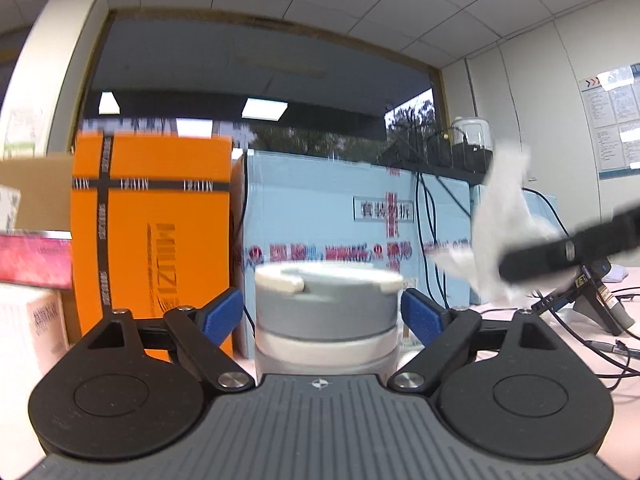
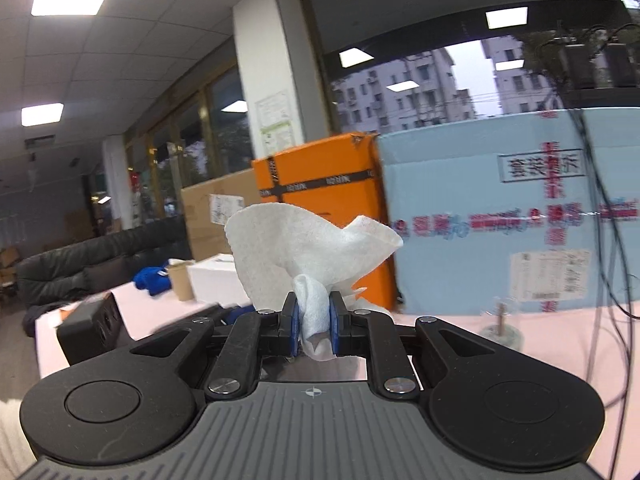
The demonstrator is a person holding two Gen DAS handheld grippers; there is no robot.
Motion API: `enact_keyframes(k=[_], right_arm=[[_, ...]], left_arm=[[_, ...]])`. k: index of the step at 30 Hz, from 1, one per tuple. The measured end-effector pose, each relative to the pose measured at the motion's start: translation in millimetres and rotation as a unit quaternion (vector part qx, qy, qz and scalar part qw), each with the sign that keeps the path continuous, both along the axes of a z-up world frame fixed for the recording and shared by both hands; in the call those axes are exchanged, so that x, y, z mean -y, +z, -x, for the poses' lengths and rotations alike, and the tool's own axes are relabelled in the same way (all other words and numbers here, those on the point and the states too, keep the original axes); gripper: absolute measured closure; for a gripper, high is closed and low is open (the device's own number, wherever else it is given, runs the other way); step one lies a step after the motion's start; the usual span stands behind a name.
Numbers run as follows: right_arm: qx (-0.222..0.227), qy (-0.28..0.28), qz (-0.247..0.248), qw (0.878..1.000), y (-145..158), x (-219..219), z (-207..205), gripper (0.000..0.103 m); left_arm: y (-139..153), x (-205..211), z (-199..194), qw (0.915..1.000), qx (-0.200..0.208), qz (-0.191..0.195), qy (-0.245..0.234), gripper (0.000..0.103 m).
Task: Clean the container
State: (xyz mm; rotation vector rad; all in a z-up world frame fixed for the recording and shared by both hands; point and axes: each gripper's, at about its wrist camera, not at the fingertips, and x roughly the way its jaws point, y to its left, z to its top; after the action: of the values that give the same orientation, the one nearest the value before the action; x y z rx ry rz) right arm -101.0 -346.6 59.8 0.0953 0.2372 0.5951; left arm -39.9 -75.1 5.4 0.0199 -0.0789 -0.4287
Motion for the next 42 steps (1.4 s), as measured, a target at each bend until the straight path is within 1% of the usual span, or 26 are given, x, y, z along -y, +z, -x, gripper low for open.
enact_keyframes(k=[3,4,5,6,12,15,18,19,20,21,22,23,25,27,28,29,31,35,39,41,42], right_arm=[[-0.009,-0.037,0.019,0.999,-8,4,9,0.089],[-0.014,-0.048,0.024,0.998,-12,3,6,0.089],[-0.021,-0.056,0.029,0.998,-16,2,2,0.089],[-0.030,-0.059,0.037,0.997,-20,-1,3,0.089],[-0.058,-0.039,0.095,0.993,-40,-33,6,0.089],[-0.066,-0.033,0.118,0.990,-45,-45,7,0.085],[-0.073,-0.026,0.140,0.987,-50,-56,8,0.069],[-0.076,-0.023,0.147,0.986,-51,-60,8,0.058],[-0.078,-0.021,0.155,0.985,-53,-64,8,0.044],[-0.080,-0.019,0.162,0.983,-54,-68,8,0.035],[-0.078,-0.020,0.165,0.983,-54,-68,10,0.021],[-0.073,-0.022,0.163,0.984,-53,-65,13,0.014],[-0.057,-0.028,0.159,0.985,-45,-63,16,0.013],[-0.034,-0.040,0.151,0.987,-37,-60,19,0.007],[-0.019,-0.049,0.146,0.988,-33,-57,19,0.002],[-0.004,-0.058,0.141,0.988,-30,-55,19,0.000],[0.026,-0.076,0.130,0.988,-24,-51,20,0.000],[0.085,-0.113,0.109,0.984,-11,-43,21,0.000],[0.160,-0.143,0.110,0.971,-14,-32,-3,0.000],[0.177,-0.167,0.101,0.965,-19,-25,-18,0.000],[0.178,-0.183,0.092,0.962,-22,-21,-26,0.000]], left_arm=[[2,0,9,0.9995,0.030,-0.002,0.014,0.015],[2,-1,10,0.9992,0.035,-0.001,0.020,0.013],[2,-2,12,0.9988,0.040,0.001,0.027,0.004],[3,-4,12,0.9984,0.044,0.008,0.033,0.000],[7,-17,15,0.9964,0.051,0.040,0.053,0.000],[8,-23,14,0.9958,0.048,0.052,0.058,0.000],[8,-26,16,0.9946,0.053,0.060,0.065,0.000],[8,-27,17,0.9942,0.056,0.061,0.068,0.000],[8,-28,18,0.9938,0.058,0.063,0.071,0.000],[8,-29,19,0.9933,0.060,0.065,0.075,0.000],[8,-30,19,0.9928,0.061,0.067,0.078,0.000],[8,-32,20,0.9923,0.062,0.070,0.081,0.000],[8,-36,19,0.9908,0.063,0.081,0.089,0.000],[8,-41,18,0.9886,0.065,0.095,0.098,0.000],[8,-43,18,0.9875,0.064,0.102,0.101,0.000],[8,-46,18,0.9864,0.064,0.109,0.104,0.000],[8,-51,18,0.9843,0.068,0.119,0.112,0.000],[6,-55,20,0.9788,0.092,0.121,0.136,0.000],[4,-58,17,0.9697,0.111,0.123,0.179,0.000],[3,-61,13,0.9672,0.112,0.123,0.192,0.000],[3,-62,11,0.9659,0.112,0.123,0.198,0.000]])
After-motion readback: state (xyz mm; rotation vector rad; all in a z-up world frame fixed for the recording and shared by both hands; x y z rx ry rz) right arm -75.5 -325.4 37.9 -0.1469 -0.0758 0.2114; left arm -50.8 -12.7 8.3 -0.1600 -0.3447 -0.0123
